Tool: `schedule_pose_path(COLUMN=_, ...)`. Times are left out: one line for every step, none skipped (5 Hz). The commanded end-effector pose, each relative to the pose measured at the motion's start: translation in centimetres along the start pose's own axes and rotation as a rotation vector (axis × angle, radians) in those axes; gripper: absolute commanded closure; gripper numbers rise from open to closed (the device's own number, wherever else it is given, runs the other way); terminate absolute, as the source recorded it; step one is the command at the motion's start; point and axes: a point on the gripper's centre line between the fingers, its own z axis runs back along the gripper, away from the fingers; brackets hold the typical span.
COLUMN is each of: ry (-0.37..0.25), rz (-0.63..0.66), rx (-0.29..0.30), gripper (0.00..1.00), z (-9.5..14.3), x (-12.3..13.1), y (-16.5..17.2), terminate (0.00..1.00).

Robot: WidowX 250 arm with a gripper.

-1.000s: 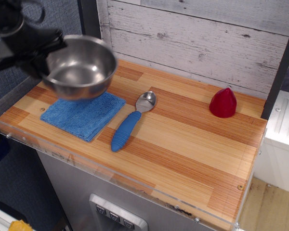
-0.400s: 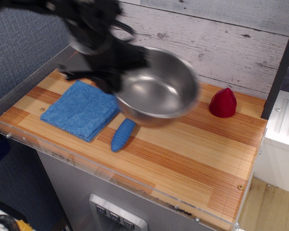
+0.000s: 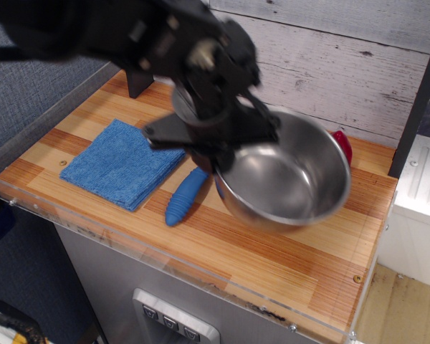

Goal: Move the pot bottom right of table

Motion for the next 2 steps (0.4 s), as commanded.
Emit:
schedule_pose_path(ry=0.022, rz=-0.047, rx=-0.024, gripper=1.0, z=-0.61, x=-2.87, y=-1.55, terminate=0.0)
schedule_pose_path(ry=0.048, rz=-0.058, rx=-0.024, gripper=1.0, z=-1.56, x=-3.66, y=-1.94, terminate=0.0)
